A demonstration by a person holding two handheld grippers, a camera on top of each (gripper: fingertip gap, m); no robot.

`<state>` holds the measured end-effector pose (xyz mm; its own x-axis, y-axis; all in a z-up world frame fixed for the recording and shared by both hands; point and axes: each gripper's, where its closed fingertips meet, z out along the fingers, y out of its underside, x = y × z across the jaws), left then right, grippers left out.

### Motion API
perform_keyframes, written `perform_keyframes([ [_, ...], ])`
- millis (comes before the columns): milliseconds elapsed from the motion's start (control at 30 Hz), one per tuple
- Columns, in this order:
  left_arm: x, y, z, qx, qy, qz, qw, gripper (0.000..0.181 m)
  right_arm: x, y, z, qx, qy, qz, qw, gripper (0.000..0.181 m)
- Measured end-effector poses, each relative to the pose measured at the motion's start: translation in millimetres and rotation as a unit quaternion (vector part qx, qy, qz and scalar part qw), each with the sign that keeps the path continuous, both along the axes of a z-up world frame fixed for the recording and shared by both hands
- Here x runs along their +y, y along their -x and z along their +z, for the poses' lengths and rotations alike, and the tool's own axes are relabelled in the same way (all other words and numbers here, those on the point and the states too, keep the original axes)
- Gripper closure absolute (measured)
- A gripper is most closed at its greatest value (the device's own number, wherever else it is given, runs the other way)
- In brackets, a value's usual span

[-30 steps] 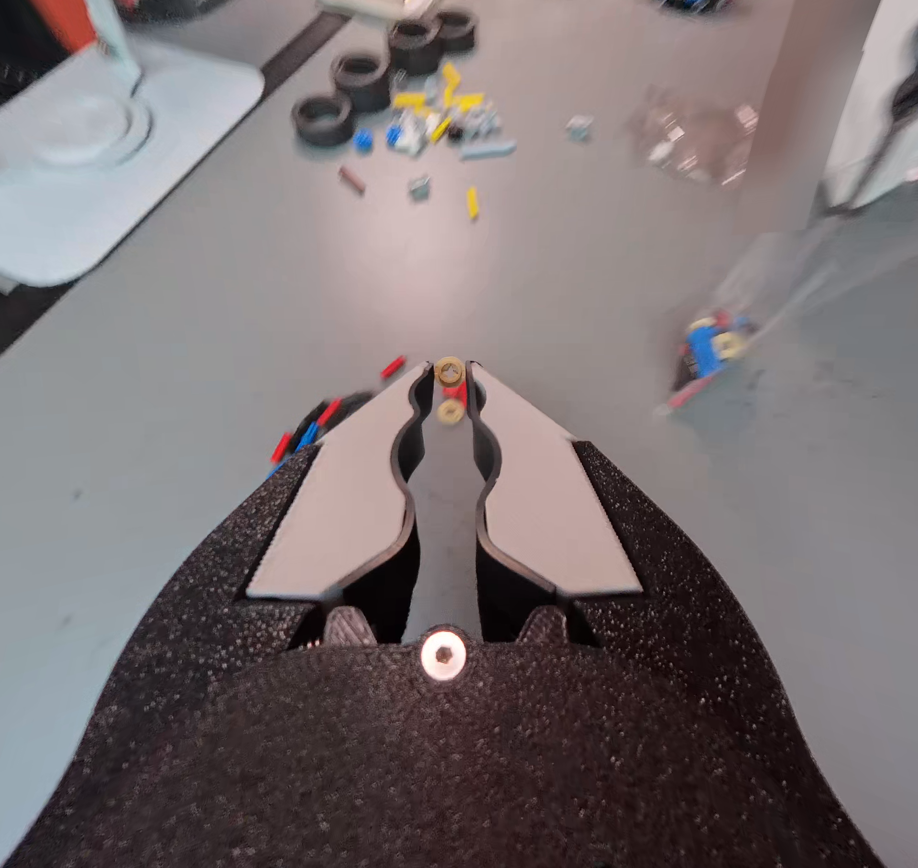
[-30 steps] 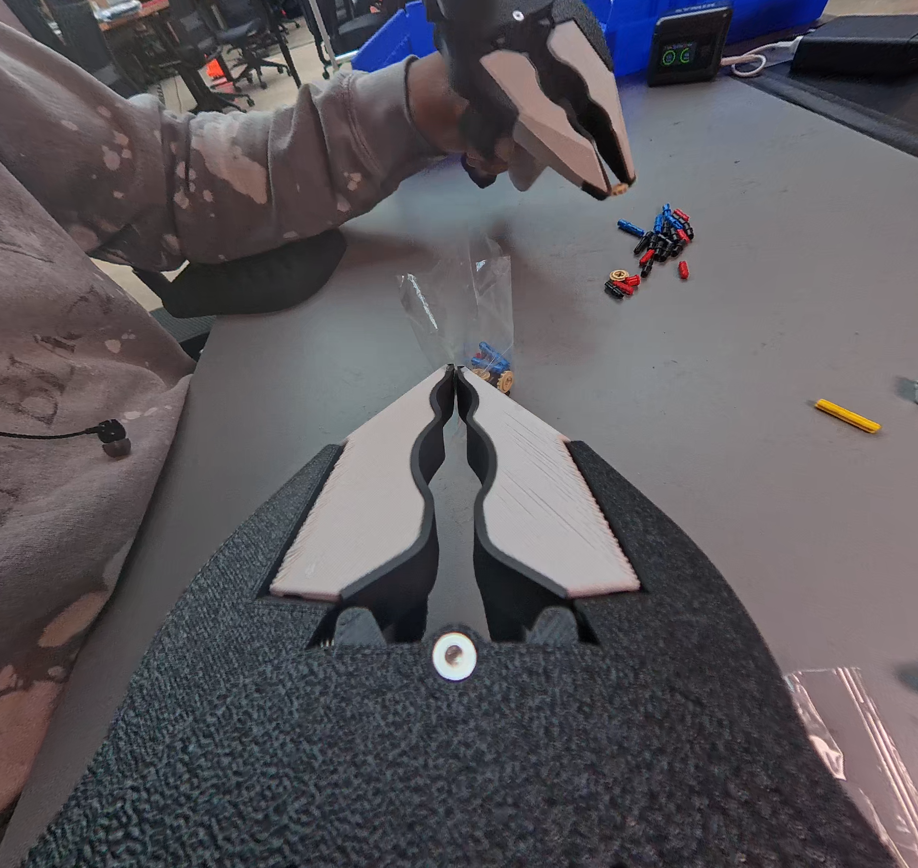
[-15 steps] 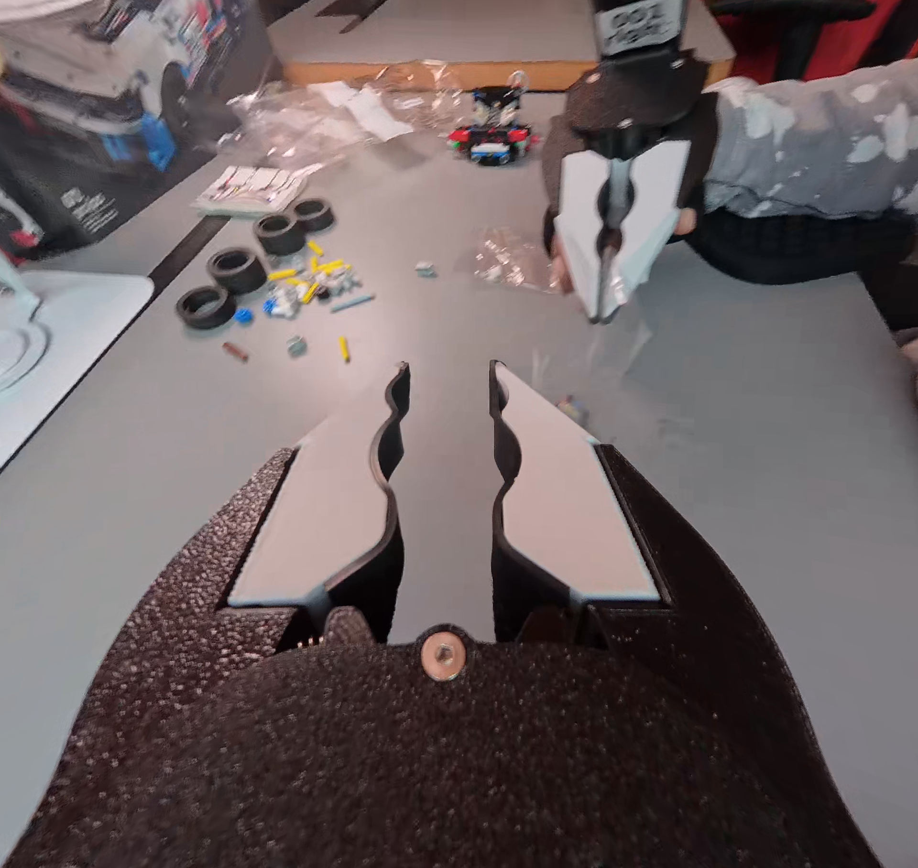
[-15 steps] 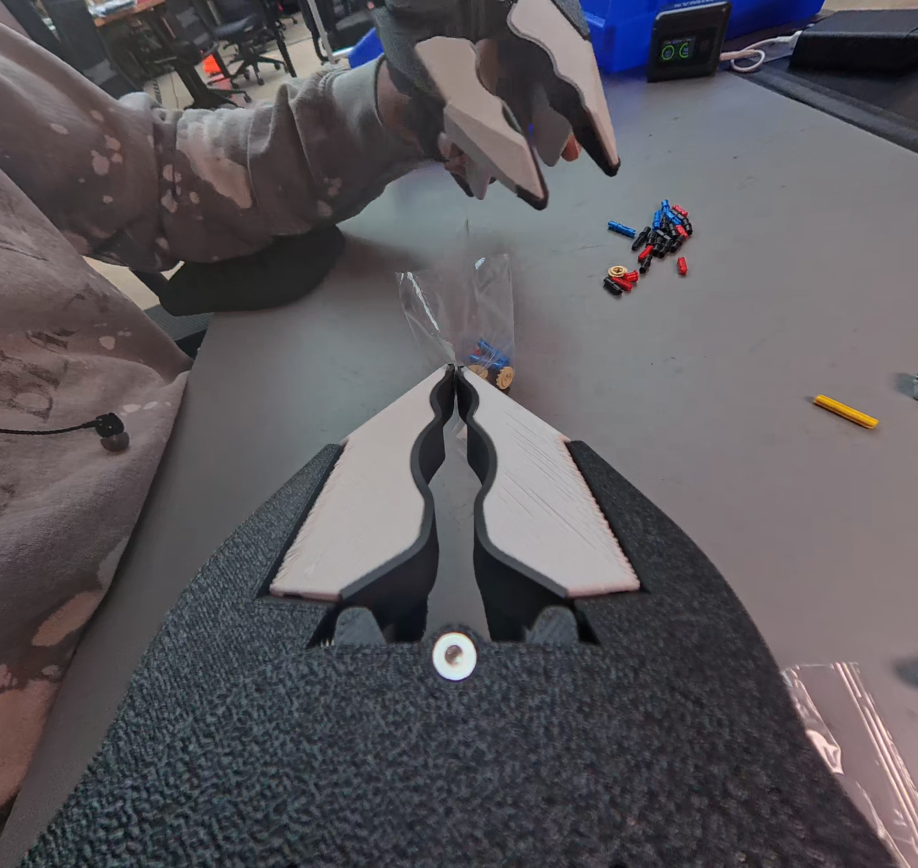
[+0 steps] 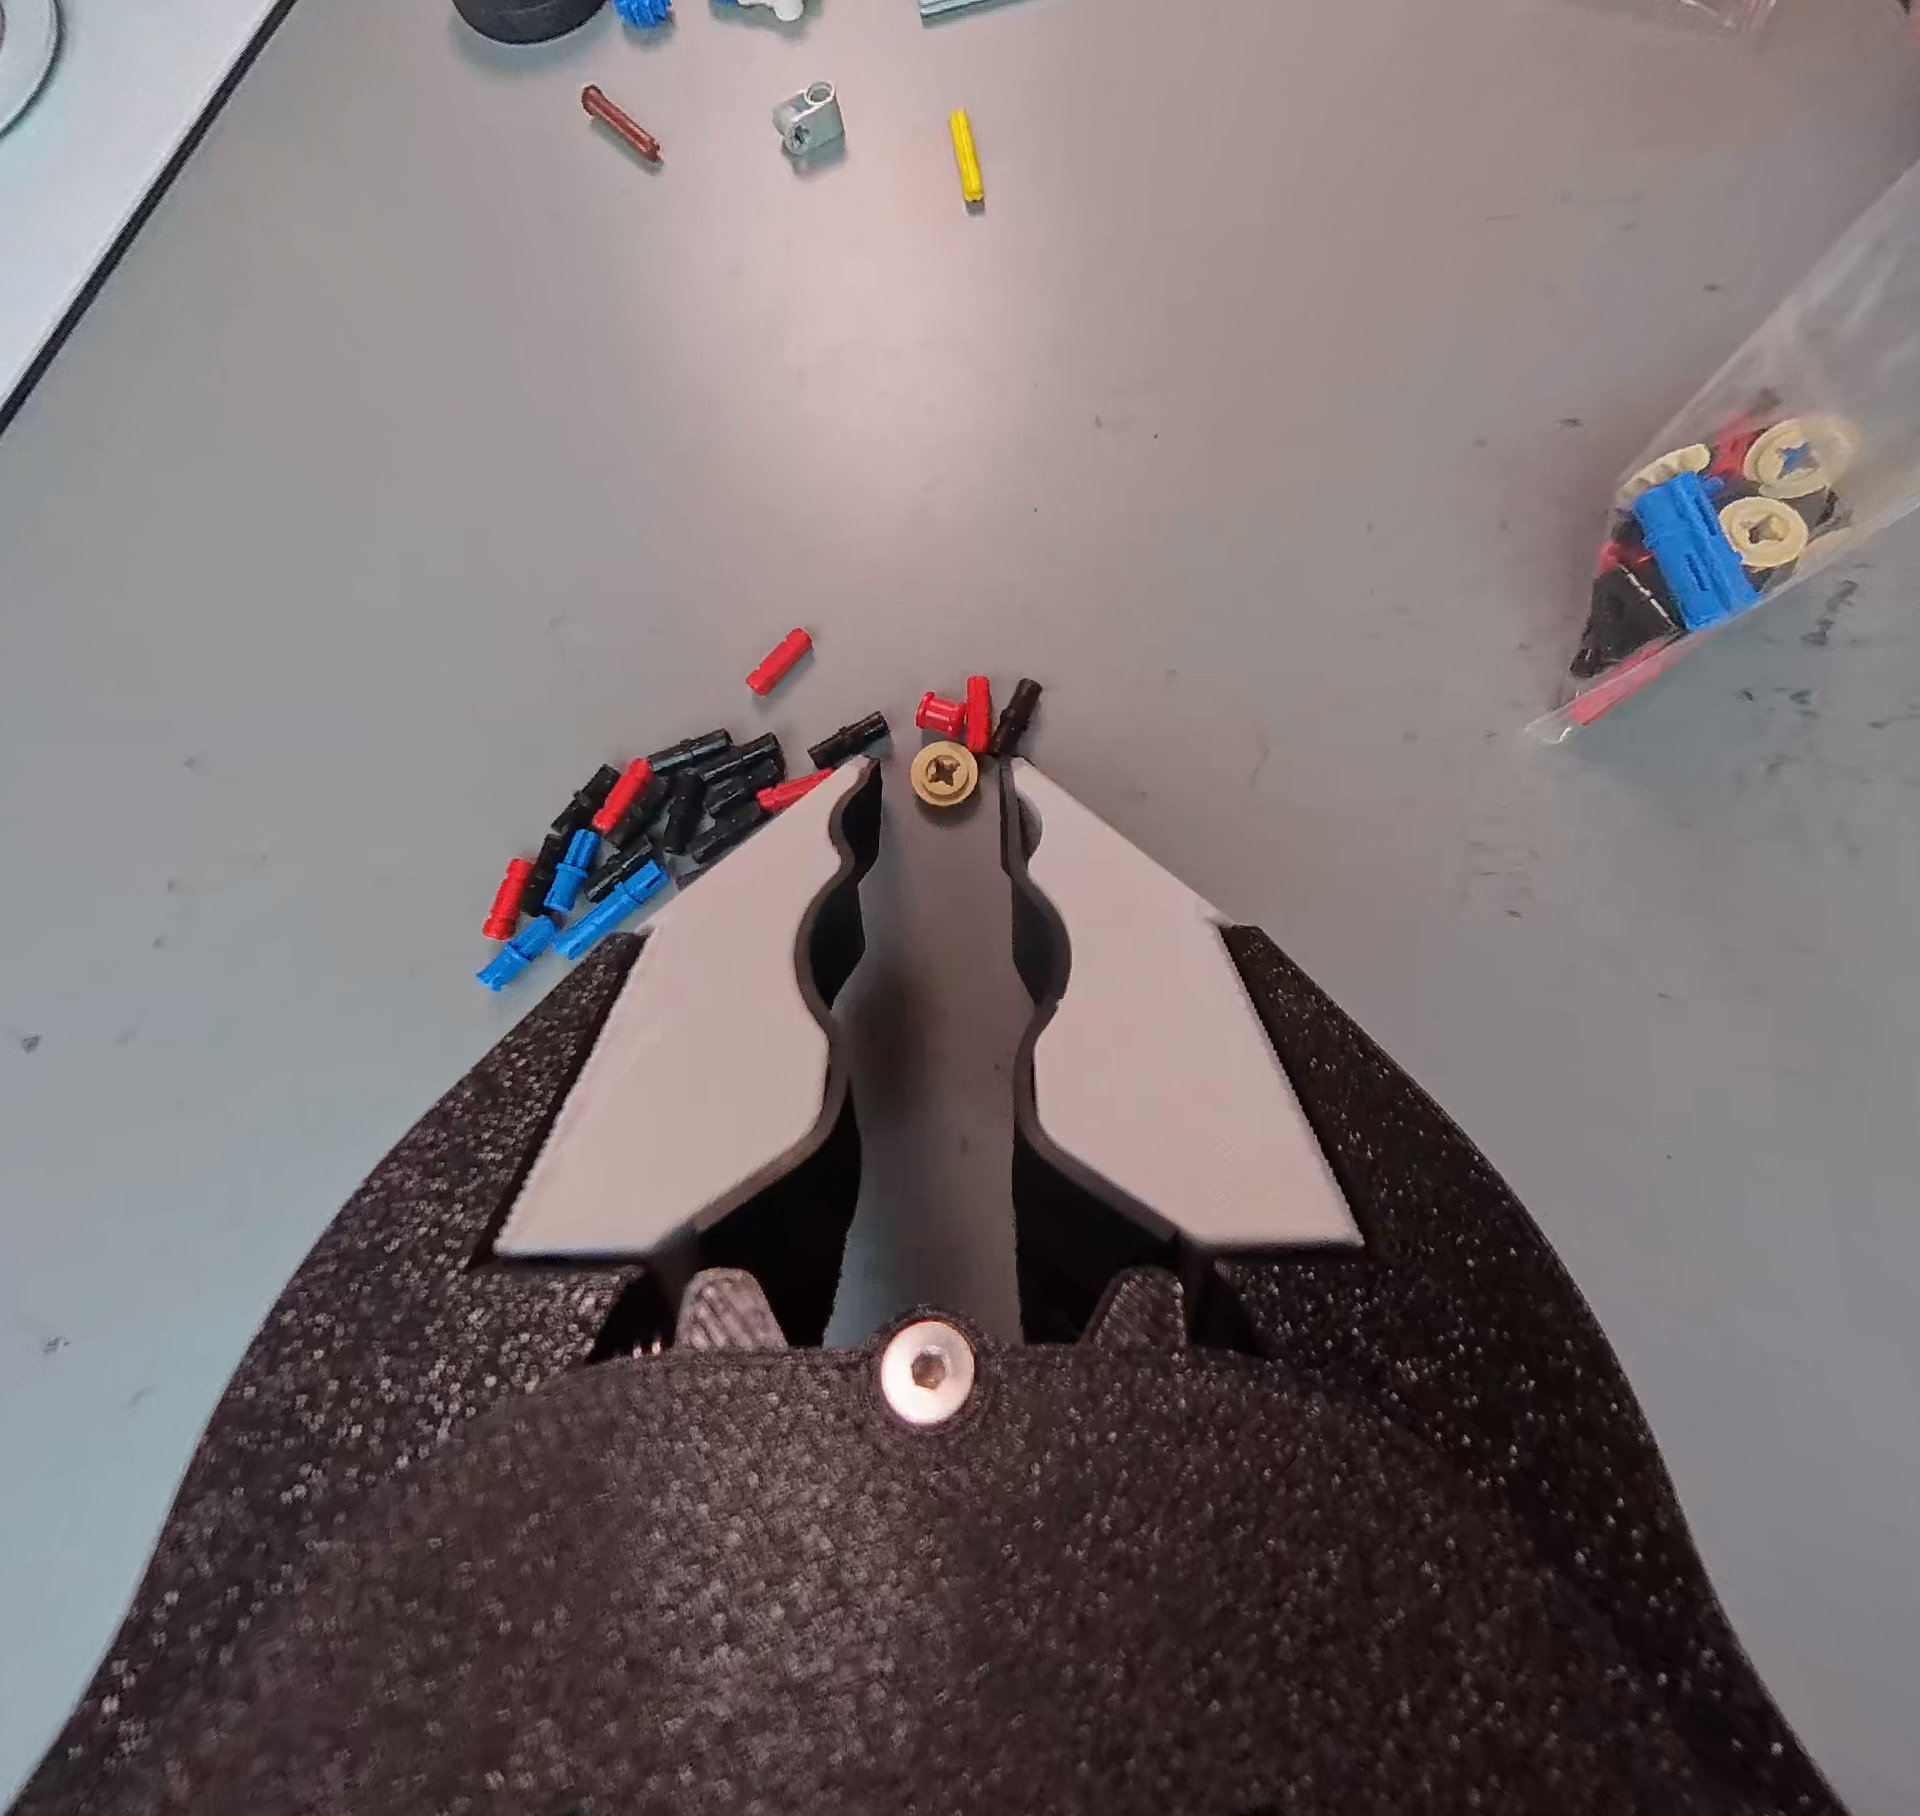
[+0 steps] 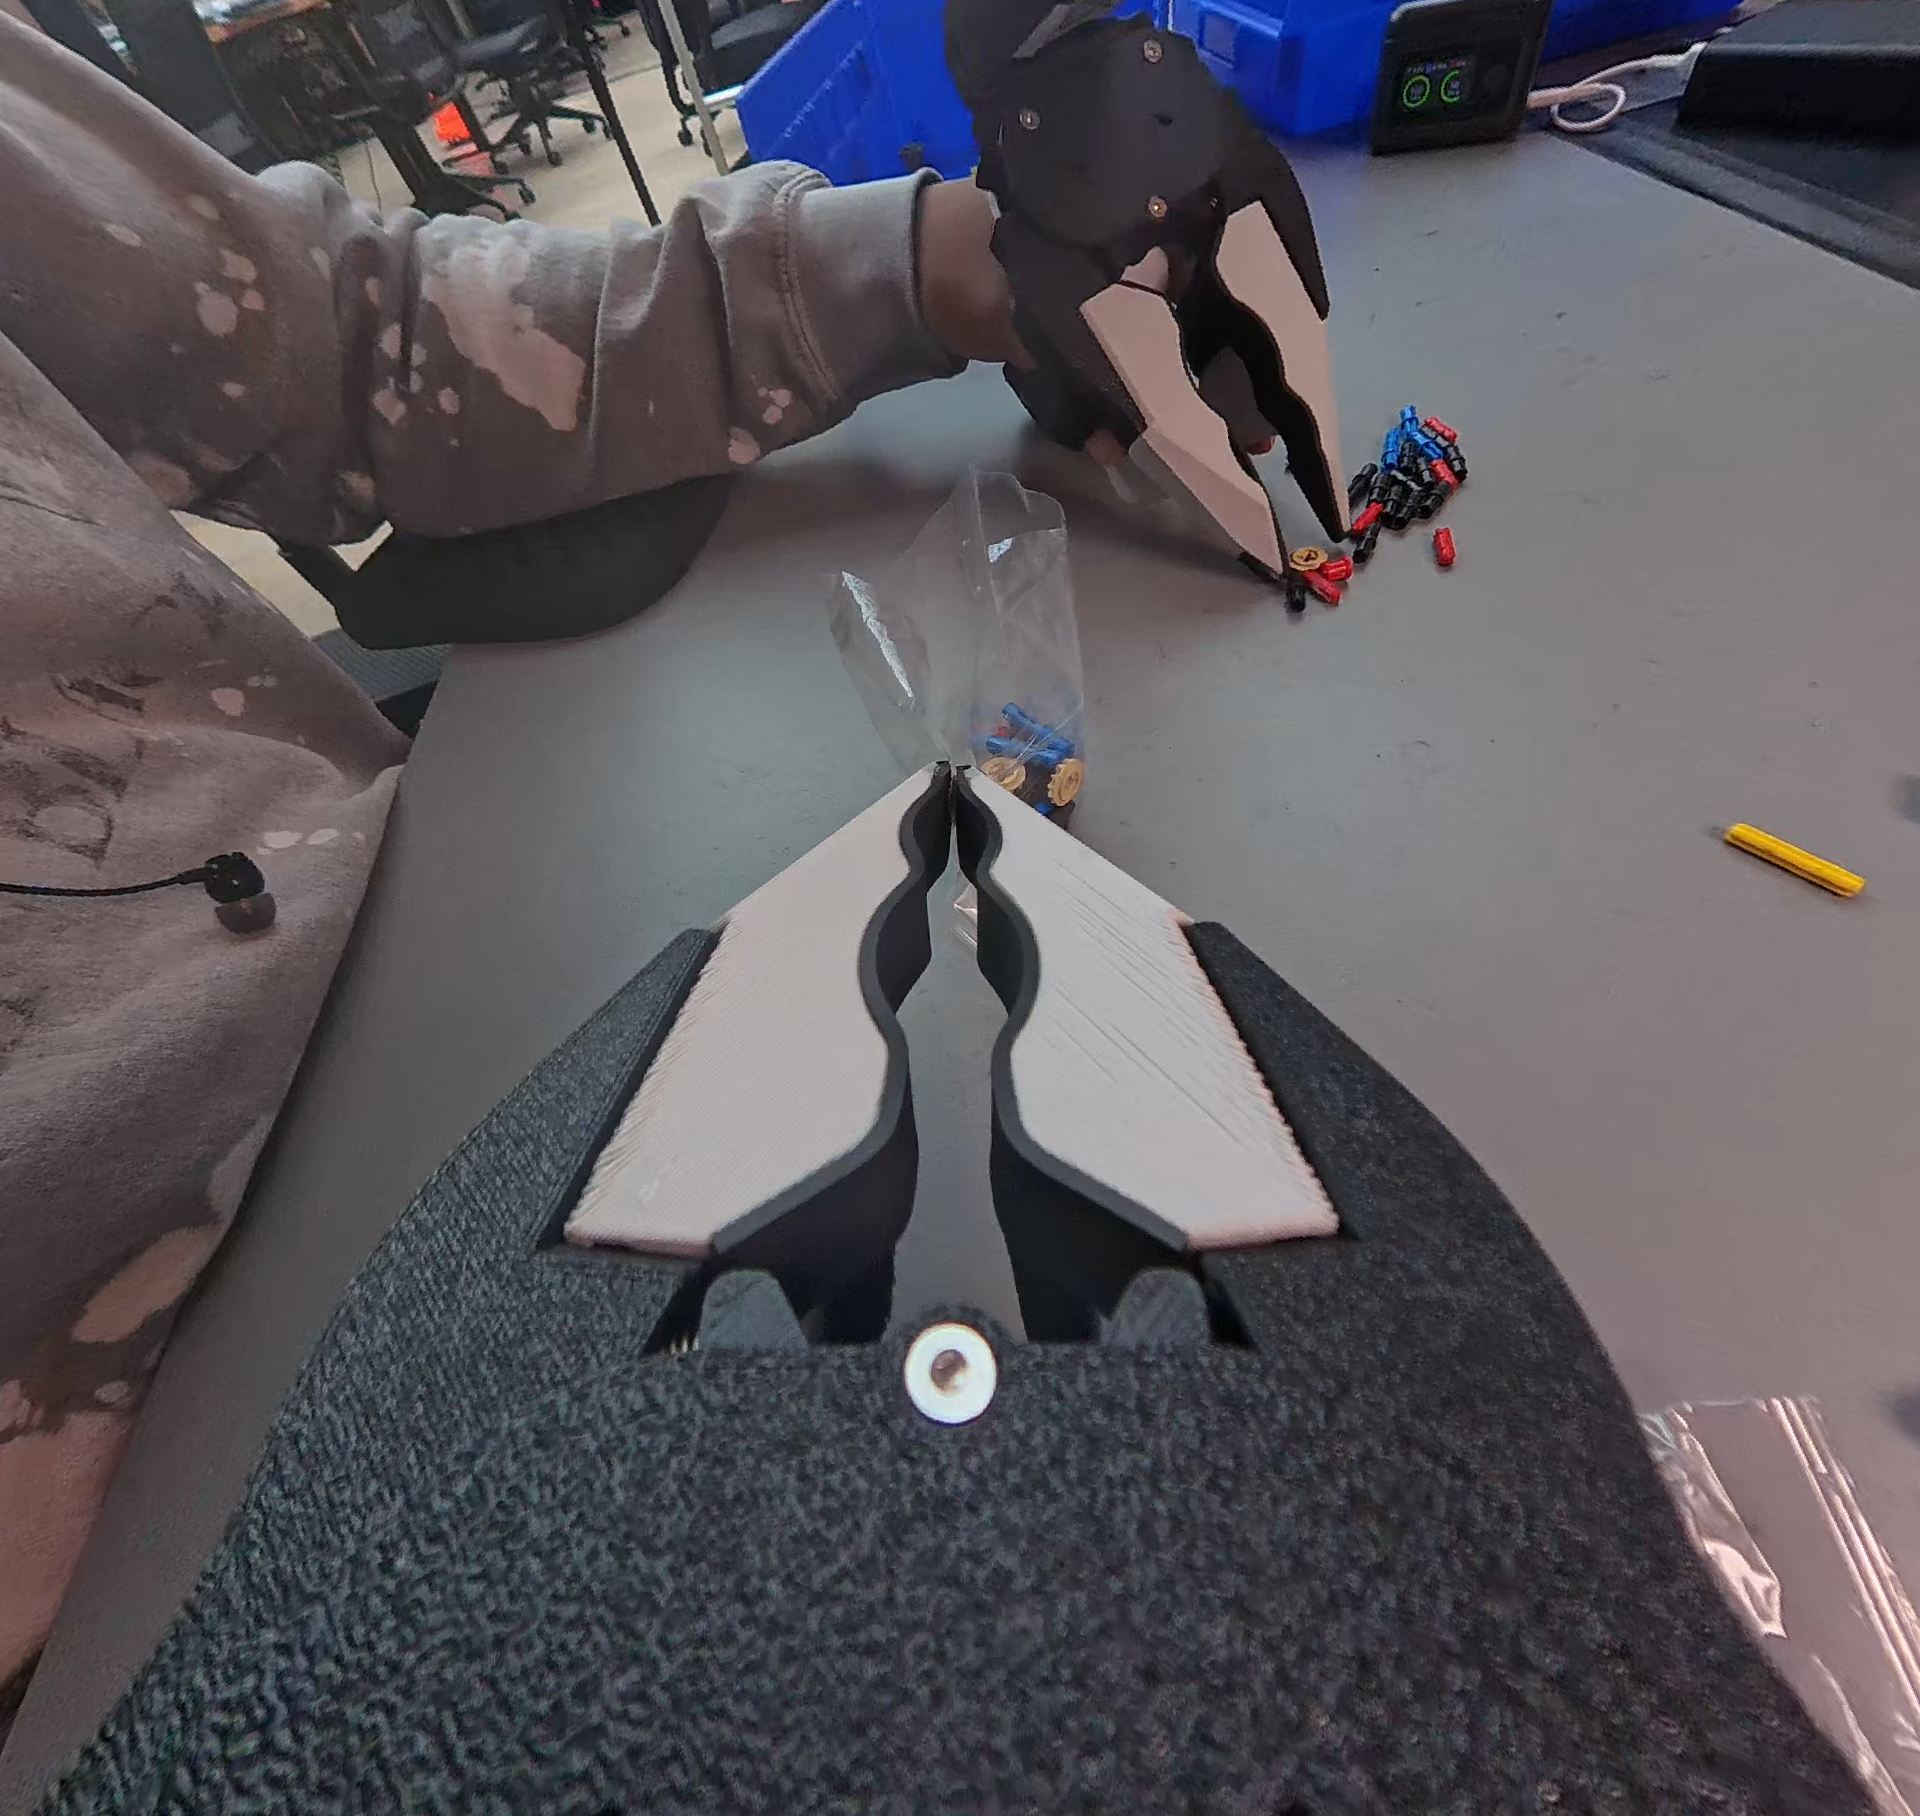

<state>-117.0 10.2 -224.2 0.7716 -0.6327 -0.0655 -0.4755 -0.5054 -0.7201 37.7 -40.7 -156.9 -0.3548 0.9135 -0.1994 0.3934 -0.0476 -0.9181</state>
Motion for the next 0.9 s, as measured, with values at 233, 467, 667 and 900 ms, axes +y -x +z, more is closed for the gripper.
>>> perform_keyframes([
  [233, -2.1, -3.2, 0.1, -0.002, 0.008, -0.011, 1.000, 0.168, -0.2, -0.2, 0.2, 0.000, -0.002, 0.000, 1.000, 0.181],
  [467, -23.6, -64.2, 74.8, -0.134, -0.054, -0.104, 0.984, 0.168, -0.3, 0.3, -0.4, -0.001, -0.001, 0.000, 1.000, 0.181],
  [667, -58.8, -131.0, 100.7, -0.123, -0.077, -0.218, 0.965, 0.168, -1.3, 0.9, -2.6, -0.004, 0.001, 0.001, 1.000, 0.181],
  [900, -25.8, -76.8, 94.7, -0.126, -0.085, -0.099, 0.983, 0.155, -1.0, 0.4, -2.2, -0.004, -0.002, 0.001, 1.000, 0.181],
])
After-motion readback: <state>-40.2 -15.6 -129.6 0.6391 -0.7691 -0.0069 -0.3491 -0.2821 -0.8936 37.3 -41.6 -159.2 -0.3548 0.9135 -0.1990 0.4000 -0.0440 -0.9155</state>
